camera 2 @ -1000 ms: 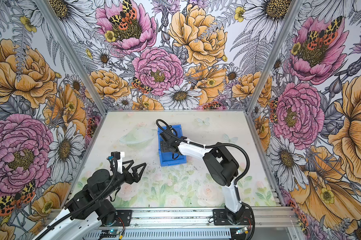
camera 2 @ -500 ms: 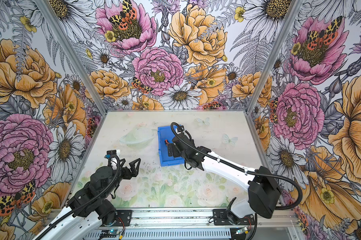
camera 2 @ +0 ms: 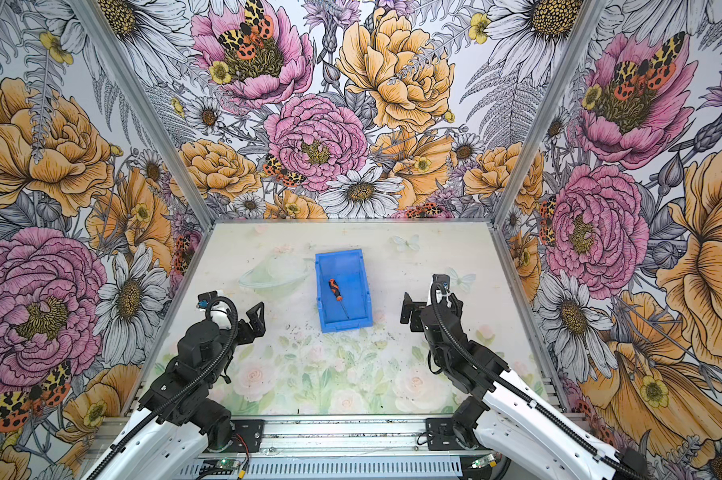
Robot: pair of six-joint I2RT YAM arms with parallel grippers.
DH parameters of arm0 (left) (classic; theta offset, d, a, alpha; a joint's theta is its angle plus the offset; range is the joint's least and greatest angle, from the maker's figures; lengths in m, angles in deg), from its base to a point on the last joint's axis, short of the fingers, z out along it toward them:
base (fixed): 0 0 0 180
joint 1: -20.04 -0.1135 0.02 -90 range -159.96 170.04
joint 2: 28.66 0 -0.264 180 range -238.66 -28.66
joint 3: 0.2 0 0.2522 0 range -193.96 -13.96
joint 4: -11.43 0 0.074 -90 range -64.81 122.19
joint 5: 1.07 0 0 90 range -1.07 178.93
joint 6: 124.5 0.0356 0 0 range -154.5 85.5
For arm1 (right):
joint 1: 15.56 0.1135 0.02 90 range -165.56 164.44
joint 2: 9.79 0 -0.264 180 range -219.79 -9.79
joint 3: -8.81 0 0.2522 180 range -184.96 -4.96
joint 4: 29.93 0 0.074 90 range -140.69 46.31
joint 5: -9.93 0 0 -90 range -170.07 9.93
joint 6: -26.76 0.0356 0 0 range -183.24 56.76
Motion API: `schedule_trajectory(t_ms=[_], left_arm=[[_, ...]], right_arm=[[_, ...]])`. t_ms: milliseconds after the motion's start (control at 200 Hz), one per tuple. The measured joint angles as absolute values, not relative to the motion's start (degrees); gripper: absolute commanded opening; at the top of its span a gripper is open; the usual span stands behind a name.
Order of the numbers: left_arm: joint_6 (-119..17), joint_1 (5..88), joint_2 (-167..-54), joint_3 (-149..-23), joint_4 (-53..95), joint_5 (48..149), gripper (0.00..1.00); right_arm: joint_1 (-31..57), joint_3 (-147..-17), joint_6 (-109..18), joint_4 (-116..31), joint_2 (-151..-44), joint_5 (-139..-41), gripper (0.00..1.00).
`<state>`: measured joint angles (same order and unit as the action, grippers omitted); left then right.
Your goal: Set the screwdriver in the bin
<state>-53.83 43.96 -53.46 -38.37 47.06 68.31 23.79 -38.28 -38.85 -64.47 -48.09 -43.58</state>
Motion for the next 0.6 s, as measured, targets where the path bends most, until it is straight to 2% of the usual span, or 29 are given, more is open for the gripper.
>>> schedule_trajectory(t_ms=[255,601], left_arm=[[-47.47,33.56,-56.87,-36.66,42.75,67.92,0.98],[-40.04,27.44,-68.21,-28.00,22.91,68.86,0.99]], right_arm=[[11.62,-32.59,-46.44,-61.69,-46.48,-40.38,1.00],[-2.59,-21.38,-55.33,-43.51,-52.95,-51.03,0.99]])
